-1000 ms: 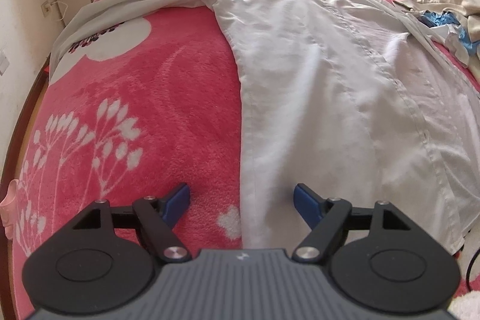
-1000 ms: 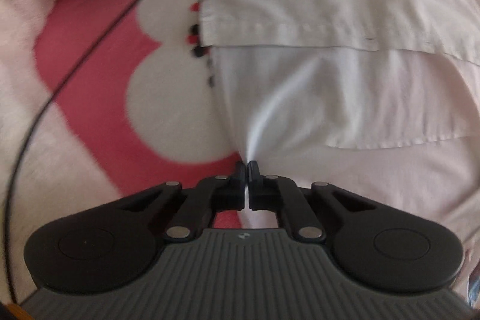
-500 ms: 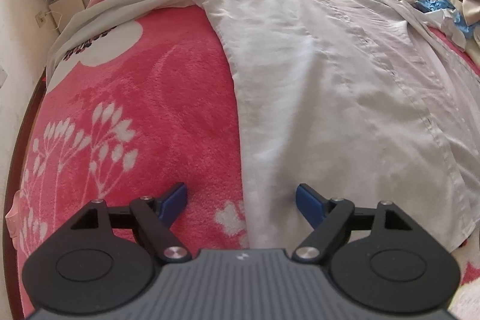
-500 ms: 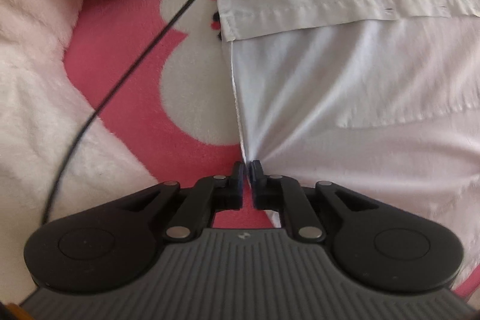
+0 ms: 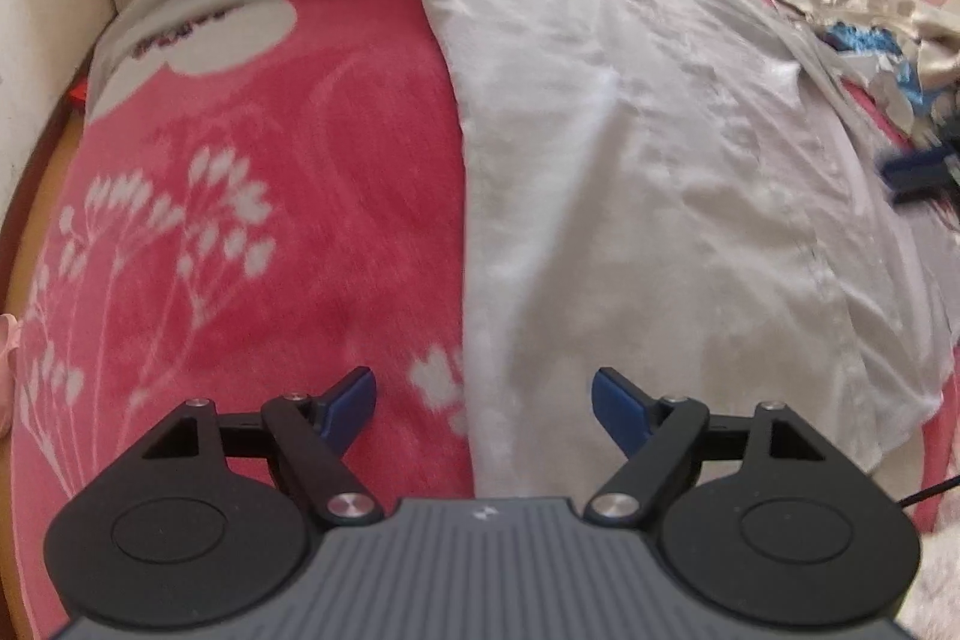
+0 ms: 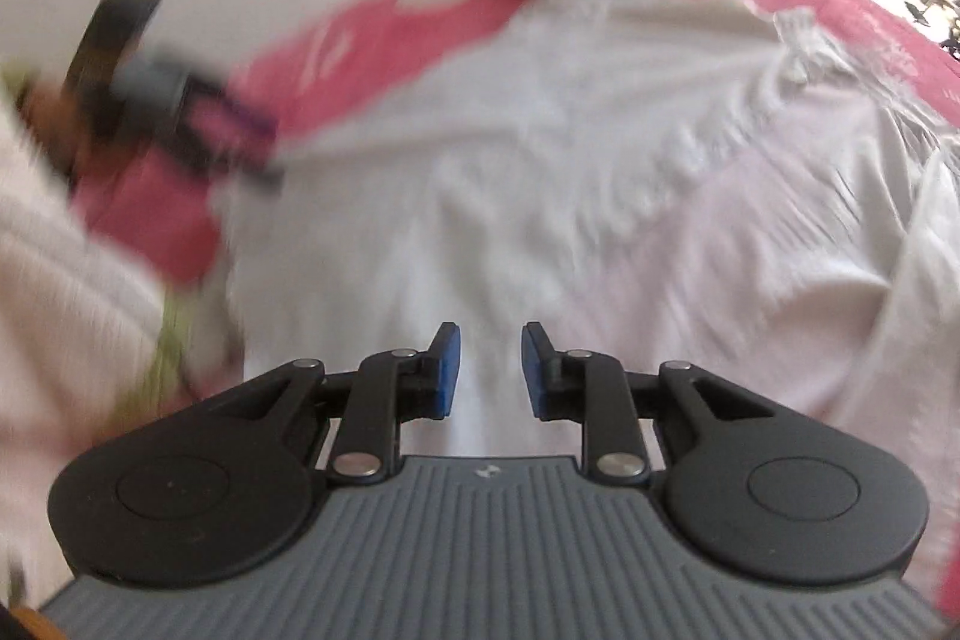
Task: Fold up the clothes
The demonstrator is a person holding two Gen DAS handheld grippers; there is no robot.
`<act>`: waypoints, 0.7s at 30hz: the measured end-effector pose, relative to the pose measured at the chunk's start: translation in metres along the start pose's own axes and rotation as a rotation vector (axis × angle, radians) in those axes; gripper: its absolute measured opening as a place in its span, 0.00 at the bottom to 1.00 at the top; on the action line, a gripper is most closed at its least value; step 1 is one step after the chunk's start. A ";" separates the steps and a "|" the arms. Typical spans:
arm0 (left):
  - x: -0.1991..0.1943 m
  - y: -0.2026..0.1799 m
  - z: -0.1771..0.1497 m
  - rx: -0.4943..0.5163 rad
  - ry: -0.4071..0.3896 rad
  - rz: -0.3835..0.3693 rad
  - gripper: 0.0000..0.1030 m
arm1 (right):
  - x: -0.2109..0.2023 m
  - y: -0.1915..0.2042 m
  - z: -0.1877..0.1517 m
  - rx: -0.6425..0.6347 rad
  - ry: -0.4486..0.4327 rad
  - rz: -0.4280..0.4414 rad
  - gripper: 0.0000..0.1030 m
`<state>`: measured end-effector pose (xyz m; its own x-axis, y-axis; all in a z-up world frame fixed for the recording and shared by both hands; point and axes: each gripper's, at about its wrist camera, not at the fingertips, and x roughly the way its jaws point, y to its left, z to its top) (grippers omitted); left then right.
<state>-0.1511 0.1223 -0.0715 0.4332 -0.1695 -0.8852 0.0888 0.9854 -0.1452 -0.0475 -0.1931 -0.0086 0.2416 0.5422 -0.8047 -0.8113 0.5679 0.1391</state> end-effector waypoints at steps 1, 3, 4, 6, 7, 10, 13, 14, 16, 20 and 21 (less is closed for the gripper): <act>0.000 -0.002 -0.002 0.007 0.009 0.002 0.78 | 0.010 -0.002 0.004 0.023 -0.041 0.005 0.21; 0.001 -0.005 -0.007 0.013 0.026 -0.002 0.78 | 0.028 -0.004 0.006 0.072 -0.101 0.036 0.21; 0.000 -0.006 -0.008 0.012 0.034 -0.006 0.78 | 0.038 -0.003 0.004 0.102 -0.127 0.058 0.21; -0.003 -0.004 -0.009 0.010 0.047 -0.017 0.77 | 0.060 0.001 -0.001 0.139 -0.149 0.093 0.21; -0.006 -0.002 -0.009 0.007 0.054 -0.024 0.77 | 0.069 0.004 -0.004 0.139 -0.139 0.083 0.21; -0.023 0.017 0.001 -0.028 0.027 -0.026 0.77 | 0.096 0.020 -0.022 0.111 -0.054 0.013 0.21; -0.042 0.055 0.030 -0.099 -0.070 0.031 0.77 | 0.094 0.020 -0.030 0.129 -0.105 0.031 0.26; -0.044 0.071 0.042 -0.133 -0.106 0.082 0.77 | 0.094 0.018 -0.030 0.145 -0.108 0.042 0.27; -0.044 0.104 0.066 -0.206 -0.173 0.188 0.77 | 0.092 0.015 -0.030 0.177 -0.116 0.063 0.32; -0.028 0.179 0.111 -0.425 -0.257 0.332 0.77 | 0.092 0.017 -0.031 0.199 -0.127 0.090 0.42; -0.021 0.198 0.120 -0.488 -0.262 0.328 0.77 | 0.091 0.020 -0.030 0.182 -0.122 0.080 0.43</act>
<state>-0.0350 0.3189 -0.0288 0.5785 0.2043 -0.7896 -0.4767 0.8703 -0.1241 -0.0576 -0.1508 -0.0962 0.2519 0.6544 -0.7129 -0.7233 0.6167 0.3105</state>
